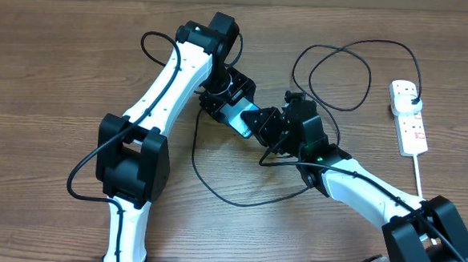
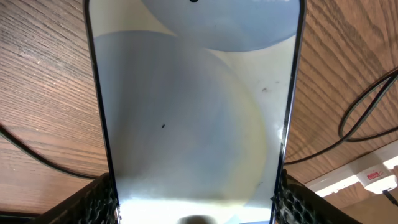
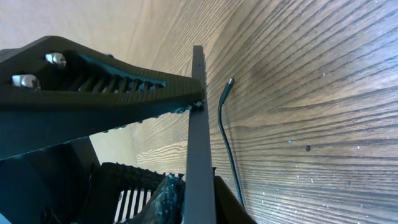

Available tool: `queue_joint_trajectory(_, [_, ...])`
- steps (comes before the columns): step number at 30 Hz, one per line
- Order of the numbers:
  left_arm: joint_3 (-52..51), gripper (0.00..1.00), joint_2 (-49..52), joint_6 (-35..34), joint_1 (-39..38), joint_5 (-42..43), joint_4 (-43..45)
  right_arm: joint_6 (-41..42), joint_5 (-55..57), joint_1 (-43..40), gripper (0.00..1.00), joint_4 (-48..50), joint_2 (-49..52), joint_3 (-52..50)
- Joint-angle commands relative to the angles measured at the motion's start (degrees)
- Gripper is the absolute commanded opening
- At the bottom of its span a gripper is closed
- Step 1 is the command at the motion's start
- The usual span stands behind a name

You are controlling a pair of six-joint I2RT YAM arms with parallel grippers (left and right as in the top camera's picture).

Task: Plug charger to phone and switch on socket
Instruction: 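Close the right gripper on the smartphone's side edge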

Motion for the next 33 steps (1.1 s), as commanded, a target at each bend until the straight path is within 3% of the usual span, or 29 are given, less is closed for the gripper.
queue_joint_trajectory(1, [1.60, 0.51, -0.13, -1.14, -0.07, 1.49, 0.09, 0.26, -1.11, 0.33, 0.14, 1.25, 0.07, 1.16])
queue_joint_trajectory(8, [1.60, 0.51, -0.13, -1.14, -0.07, 1.51, 0.07, 1.70, -1.16, 0.33, 0.04, 1.75, 0.07, 1.16])
queue_joint_trajectory(13, [1.60, 0.52, -0.13, -1.14, -0.07, 1.51, 0.04, 1.73, -1.92, 0.33, 0.04, 3.32, 0.07, 1.16])
queue_joint_trajectory(20, [1.60, 0.68, -0.13, -1.11, -0.07, 1.51, 0.04, 1.73, -3.10, 0.26, 0.04, 4.74, 0.07, 1.16])
queue_joint_trajectory(27, [1.60, 1.00, -0.13, -1.11, -0.07, 1.51, 0.04, 1.73, -3.13, 0.26, 0.04, 4.90, 0.07, 1.16])
queue_joint_trajectory(33, [1.60, 1.00, -0.13, 0.02, 0.31, 1.49, 0.09, 1.73, -3.26, 0.09, 0.04, 5.16, 0.04, 1.16])
